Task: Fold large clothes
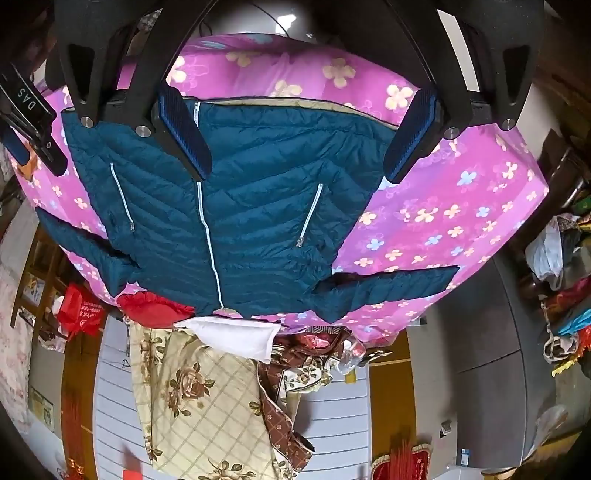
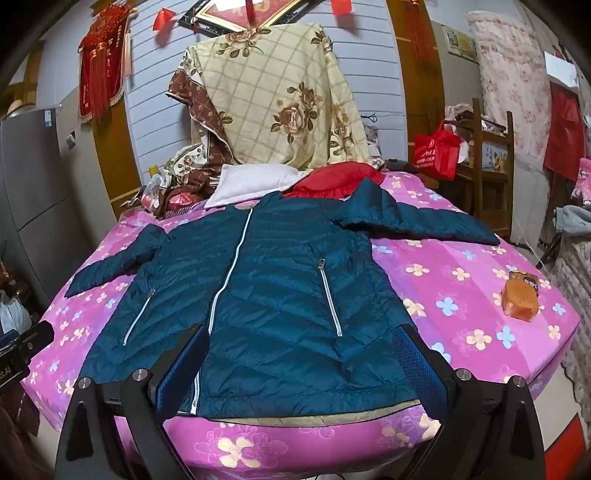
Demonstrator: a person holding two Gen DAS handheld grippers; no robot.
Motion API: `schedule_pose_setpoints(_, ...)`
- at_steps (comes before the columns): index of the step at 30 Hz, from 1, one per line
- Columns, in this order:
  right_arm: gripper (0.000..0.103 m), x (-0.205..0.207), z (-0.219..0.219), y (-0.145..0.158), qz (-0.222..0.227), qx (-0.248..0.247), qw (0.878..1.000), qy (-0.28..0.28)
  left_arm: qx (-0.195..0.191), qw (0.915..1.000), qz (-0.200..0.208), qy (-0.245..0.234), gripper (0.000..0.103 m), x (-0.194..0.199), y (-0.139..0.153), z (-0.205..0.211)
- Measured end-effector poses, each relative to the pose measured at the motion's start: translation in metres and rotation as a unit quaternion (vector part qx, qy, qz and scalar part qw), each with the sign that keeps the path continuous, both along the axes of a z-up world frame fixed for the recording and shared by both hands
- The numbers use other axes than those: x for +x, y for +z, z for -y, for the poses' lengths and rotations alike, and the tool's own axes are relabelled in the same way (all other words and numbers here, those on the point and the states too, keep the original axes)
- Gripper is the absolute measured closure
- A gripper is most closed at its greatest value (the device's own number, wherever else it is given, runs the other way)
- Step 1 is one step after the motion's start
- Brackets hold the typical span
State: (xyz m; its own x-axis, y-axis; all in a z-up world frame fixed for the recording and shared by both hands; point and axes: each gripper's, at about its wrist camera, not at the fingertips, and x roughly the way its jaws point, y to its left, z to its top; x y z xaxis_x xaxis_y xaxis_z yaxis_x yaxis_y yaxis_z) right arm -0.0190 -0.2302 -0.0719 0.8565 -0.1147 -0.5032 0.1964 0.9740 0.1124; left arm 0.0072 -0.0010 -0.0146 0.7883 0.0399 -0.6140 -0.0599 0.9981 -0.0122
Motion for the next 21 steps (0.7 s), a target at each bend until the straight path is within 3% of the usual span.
schedule_pose_setpoints(15, 0.004, 0.003, -0.001, -0.004, -0.006, 0.003, 1.0, 0.0, -0.008, 0.9998, -0.016, 0.006, 0.008, 0.007, -0.008, -0.003)
schedule_pose_setpoints(21, 0.004, 0.001, 0.004, -0.004, 0.001, 0.005, 1.0, -0.01, -0.088, 0.9957, 0.006, 0.028, 0.008, -0.02, -0.023, -0.007)
